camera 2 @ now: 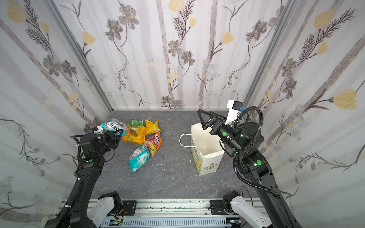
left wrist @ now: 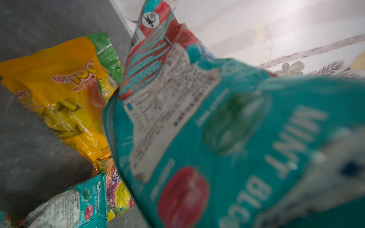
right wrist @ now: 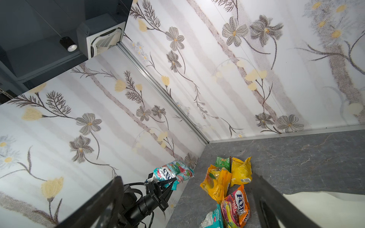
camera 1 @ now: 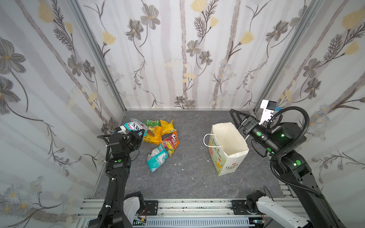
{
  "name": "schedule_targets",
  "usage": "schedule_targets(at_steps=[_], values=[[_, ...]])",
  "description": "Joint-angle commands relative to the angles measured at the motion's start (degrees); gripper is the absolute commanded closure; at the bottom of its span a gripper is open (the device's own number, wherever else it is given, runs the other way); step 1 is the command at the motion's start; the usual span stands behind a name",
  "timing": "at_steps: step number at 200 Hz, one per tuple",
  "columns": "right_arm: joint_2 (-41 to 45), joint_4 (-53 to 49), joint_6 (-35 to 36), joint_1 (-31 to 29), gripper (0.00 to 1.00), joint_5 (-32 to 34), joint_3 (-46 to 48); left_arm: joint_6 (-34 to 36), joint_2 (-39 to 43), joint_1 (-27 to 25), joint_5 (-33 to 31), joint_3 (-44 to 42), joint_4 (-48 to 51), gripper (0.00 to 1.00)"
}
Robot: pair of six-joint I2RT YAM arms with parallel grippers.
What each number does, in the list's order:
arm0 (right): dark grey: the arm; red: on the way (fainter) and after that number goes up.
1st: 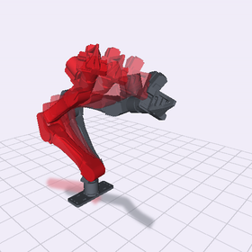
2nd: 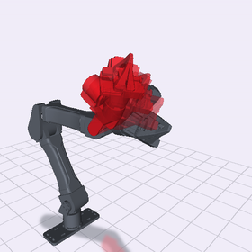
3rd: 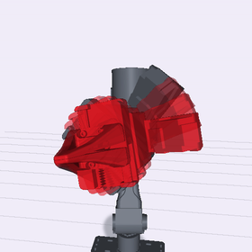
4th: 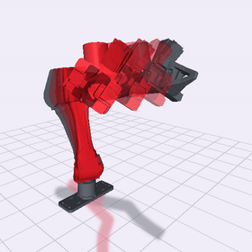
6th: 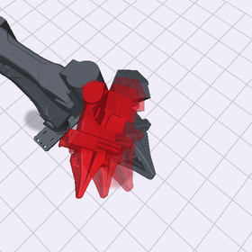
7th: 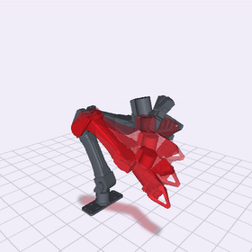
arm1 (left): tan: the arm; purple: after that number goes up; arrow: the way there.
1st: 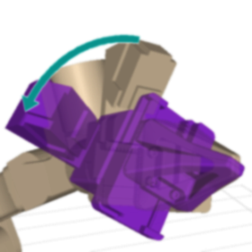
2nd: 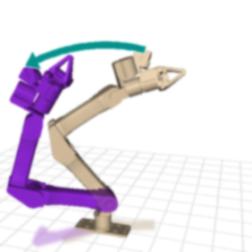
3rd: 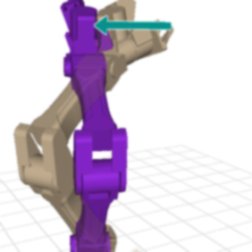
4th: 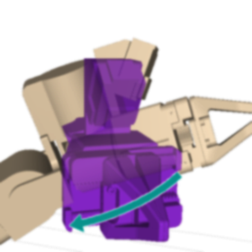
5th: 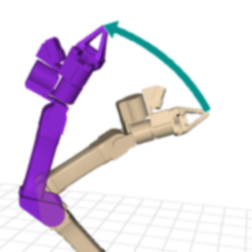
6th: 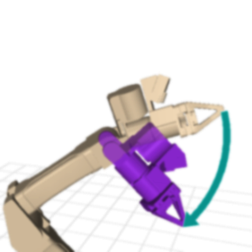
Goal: Take the snacks out of the paper bag
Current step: 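Carry the teal packet to the snack pile with the left gripper and lower it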
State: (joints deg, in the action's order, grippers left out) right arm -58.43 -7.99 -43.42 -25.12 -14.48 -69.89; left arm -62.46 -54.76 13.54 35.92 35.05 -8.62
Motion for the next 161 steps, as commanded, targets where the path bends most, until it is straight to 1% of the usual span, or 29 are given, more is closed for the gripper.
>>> schedule_targets(at_steps=[1,11,25,40,77,125,138,161], values=[[0.31,1.05,0.50,0.39,0.01,-1.30,0.71,-7.18,-1.67,1.50,6.33,-3.31,-8.42,1.00],[0.52,1.05,0.61,0.51,0.01,-1.43,1.05,-6.74,-2.22,1.79,6.68,-4.72,-9.15,1.00],[0.84,1.05,0.69,0.81,0.01,-1.69,1.64,-3.14,-2.22,1.93,6.46,-5.10,-5.33,1.00],[1.11,1.05,0.64,1.12,0.01,-1.96,2.03,-1.05,-1.82,2.14,5.51,-6.44,-2.95,1.00],[1.05,1.05,0.94,1.61,0.01,-2.60,2.33,2.24,-2.18,3.15,3.19,-8.87,0.24,1.00],[0.74,1.30,0.96,1.97,0.01,-3.53,2.13,5.78,-5.78,3.69,3.01,-9.56,1.77,1.00],[0.78,1.24,0.97,2.02,0.01,-3.71,2.05,6.61,-8.11,3.77,3.83,-9.86,0.75,1.00],[1.13,1.22,1.01,2.10,0.01,-3.71,2.23,6.89,-13.27,3.77,6.26,-10.46,-5.12,1.00]])
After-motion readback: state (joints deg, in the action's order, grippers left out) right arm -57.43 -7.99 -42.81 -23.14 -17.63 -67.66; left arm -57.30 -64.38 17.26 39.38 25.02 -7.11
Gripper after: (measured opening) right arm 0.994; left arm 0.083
